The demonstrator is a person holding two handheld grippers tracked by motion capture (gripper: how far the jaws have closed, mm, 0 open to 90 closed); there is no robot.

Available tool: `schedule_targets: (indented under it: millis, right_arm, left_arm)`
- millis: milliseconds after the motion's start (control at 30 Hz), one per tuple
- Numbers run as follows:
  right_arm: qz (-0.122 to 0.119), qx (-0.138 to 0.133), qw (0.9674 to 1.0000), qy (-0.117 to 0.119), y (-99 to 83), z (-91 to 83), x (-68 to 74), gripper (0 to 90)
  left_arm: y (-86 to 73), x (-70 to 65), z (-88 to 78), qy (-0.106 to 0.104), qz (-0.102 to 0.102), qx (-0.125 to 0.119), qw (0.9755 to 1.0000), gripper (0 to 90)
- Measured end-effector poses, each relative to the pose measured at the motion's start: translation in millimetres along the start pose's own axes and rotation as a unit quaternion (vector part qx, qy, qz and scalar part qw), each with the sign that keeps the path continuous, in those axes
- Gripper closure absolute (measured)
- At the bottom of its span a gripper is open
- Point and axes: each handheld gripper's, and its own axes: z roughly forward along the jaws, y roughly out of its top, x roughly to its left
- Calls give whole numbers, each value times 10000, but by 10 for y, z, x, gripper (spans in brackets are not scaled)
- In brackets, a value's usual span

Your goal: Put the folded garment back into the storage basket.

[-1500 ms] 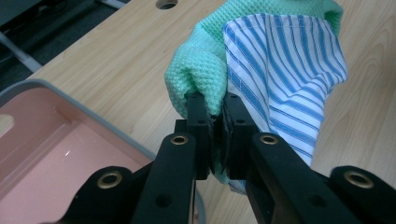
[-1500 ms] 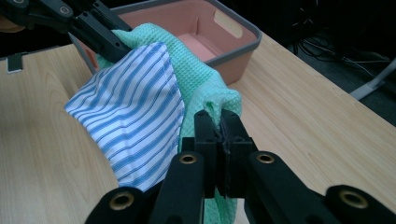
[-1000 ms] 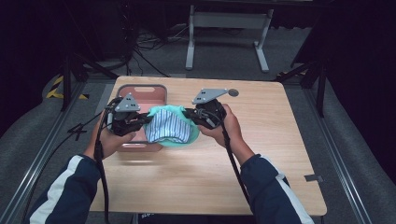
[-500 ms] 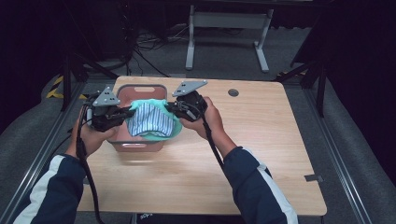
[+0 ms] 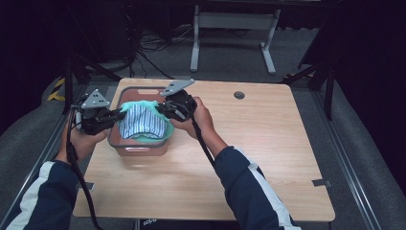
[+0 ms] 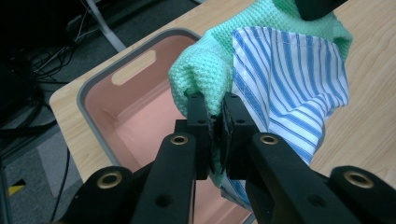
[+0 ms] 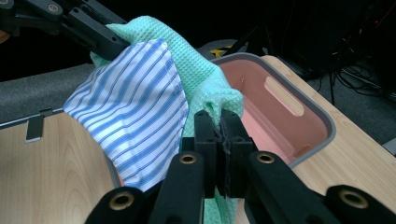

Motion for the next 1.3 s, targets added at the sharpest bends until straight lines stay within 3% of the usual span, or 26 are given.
schedule_targets:
  millis: [200,567,1000,1133,1300]
  right_arm:
    - [-1,53,10000,65,54,168,28,874]
    - [20,226,9997,100,6,436,31,873]
    - [219,484,9986,-9,-195,676,-76,862]
    - [278,589,9978,-110,-270,746,-111,828]
    - [348,672,9967,-305,-367,763,-168,772]
  left_arm:
    - [-92,119,-3,91,-114,37,9999,837]
    - [-232,191,137,206,-191,240,9993,836]
    - [-328,197,480,263,-383,427,9980,828]
    - [-368,211,585,371,-510,483,9968,756]
    - [-396,163,653,407,-411,611,9965,688]
